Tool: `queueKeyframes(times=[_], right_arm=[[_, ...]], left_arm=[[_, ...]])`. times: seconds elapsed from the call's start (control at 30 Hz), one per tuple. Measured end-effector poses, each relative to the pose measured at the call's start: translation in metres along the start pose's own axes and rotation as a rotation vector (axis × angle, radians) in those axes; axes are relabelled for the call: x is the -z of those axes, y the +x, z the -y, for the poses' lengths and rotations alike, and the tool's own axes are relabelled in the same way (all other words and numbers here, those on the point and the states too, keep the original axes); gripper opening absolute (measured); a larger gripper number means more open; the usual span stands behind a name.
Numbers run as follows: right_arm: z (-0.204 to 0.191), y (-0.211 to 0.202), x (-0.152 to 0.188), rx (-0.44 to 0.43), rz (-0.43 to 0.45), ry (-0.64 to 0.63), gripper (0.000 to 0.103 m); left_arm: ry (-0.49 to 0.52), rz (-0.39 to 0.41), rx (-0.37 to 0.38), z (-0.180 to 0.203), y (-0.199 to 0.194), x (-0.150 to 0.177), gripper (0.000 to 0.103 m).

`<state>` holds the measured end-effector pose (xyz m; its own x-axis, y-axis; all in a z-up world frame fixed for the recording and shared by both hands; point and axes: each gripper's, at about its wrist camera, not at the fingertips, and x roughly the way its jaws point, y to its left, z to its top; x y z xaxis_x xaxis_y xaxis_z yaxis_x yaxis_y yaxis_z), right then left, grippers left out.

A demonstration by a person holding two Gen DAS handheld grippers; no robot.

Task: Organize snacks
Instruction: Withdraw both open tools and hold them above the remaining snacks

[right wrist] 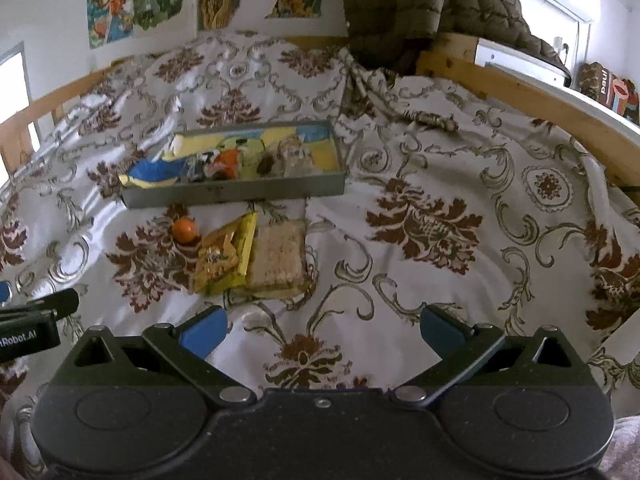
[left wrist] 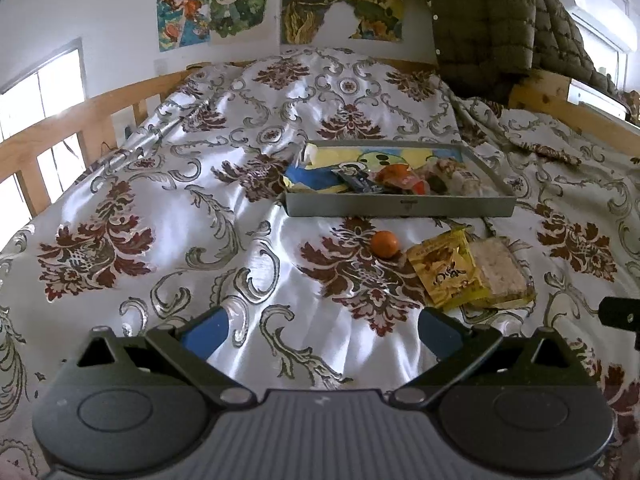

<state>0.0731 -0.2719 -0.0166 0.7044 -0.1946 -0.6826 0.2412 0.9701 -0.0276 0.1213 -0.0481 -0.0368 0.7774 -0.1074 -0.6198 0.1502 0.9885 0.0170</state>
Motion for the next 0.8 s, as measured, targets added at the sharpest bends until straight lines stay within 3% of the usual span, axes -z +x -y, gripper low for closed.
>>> queueKeyframes(times=[0.8], right_arm=[[-0.003, 0.04, -0.012, -0.068, -0.131, 0.0, 0.102]], left_arm=[[0.006, -0.076, -0.011, 0.002, 0.042, -0.006, 0.103]])
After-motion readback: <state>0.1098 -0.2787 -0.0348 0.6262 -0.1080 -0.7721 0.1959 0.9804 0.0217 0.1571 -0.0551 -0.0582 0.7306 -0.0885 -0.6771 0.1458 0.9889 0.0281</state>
